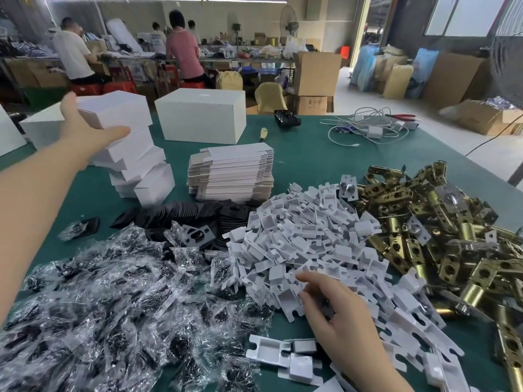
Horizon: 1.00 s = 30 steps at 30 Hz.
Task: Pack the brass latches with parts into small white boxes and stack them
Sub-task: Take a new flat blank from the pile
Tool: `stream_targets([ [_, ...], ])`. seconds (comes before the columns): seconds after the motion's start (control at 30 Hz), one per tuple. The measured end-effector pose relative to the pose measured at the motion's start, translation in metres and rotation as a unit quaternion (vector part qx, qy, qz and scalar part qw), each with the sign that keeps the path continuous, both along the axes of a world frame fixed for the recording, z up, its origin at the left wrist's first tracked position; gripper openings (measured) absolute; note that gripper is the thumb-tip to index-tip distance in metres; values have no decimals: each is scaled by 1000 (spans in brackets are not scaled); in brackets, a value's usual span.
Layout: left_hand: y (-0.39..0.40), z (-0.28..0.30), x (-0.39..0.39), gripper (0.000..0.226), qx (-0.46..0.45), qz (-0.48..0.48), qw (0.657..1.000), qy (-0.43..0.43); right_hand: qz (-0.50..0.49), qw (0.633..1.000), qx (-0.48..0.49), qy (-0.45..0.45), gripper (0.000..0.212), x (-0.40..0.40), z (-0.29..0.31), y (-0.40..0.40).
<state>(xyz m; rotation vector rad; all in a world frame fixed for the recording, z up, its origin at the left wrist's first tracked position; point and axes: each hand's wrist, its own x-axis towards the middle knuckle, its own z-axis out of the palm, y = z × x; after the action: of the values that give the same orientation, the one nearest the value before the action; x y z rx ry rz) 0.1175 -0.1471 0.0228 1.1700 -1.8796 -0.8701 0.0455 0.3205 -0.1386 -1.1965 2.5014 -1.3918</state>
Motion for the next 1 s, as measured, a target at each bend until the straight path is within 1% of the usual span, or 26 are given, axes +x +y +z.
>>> stream_targets([
  [0.1, -2, -6, 0, 103, 0, -14, 1000, -5, -1, 1000, 3, 6, 49, 0, 0, -1],
  [0.17, -4, -7, 0, 103, -11, -10, 1000, -12, -2, 1000, 4, 10, 48, -1, 0, 0],
  [0.4, -7, -9, -10, 118, -13, 1, 1000, -13, -4, 1000, 8, 20, 44, 1, 1, -2],
  [0.53, -10, -11, -10, 113, -44, 0, 999, -11, -9, 999, 15, 28, 36, 0, 0, -2],
  [0.63, -13, -11, -11, 114, -66, -13, 997, -20, -15, 999, 15, 26, 29, 0, -1, -3],
  [0.8, -18, -18, -10, 123, -86, -12, 996, -11, -12, 1000, 11, 22, 27, -1, -2, -3],
  [0.9, -21, -20, -5, 128, -80, -12, 996, -24, -11, 999, 22, 23, 26, 0, -1, -2],
  [0.93, -20, -19, -5, 127, -71, -1, 997, -16, -11, 999, 24, 25, 26, 0, -1, -2],
  [1.0, -5, -9, -9, 115, -52, 65, 995, 53, -10, 999, 27, 31, 25, 0, 1, -2],
])
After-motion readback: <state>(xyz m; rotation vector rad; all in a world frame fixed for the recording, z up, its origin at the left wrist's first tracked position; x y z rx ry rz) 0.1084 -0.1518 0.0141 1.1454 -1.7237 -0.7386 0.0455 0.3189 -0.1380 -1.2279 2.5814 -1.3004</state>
